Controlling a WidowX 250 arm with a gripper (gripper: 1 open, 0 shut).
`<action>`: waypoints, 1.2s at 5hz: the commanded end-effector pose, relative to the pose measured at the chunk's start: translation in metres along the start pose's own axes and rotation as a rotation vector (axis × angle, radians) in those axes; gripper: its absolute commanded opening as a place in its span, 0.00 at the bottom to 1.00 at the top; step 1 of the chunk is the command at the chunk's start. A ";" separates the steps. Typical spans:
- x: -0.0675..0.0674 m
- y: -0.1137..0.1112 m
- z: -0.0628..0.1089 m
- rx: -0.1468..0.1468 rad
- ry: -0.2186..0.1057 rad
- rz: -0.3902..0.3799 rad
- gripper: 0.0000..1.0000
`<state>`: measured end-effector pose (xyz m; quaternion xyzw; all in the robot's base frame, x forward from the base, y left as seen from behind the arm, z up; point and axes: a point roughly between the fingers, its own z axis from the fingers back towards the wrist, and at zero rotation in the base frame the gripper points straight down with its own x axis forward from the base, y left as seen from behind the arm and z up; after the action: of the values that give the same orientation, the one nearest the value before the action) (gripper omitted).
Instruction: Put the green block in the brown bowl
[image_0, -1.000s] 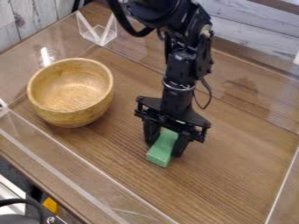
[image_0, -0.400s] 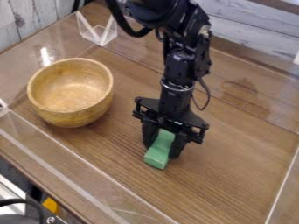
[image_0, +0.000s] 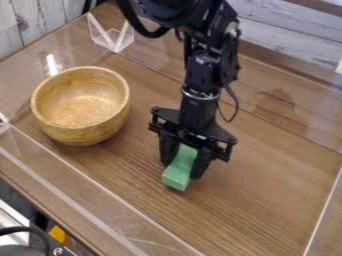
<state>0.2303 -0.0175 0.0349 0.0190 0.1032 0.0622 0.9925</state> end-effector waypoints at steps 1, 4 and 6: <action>0.001 0.005 0.018 -0.010 -0.053 0.009 0.00; -0.011 0.044 0.070 -0.035 -0.162 0.063 0.00; -0.010 0.108 0.066 -0.024 -0.174 0.132 0.00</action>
<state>0.2146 0.0823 0.0984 0.0130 0.0347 0.1312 0.9907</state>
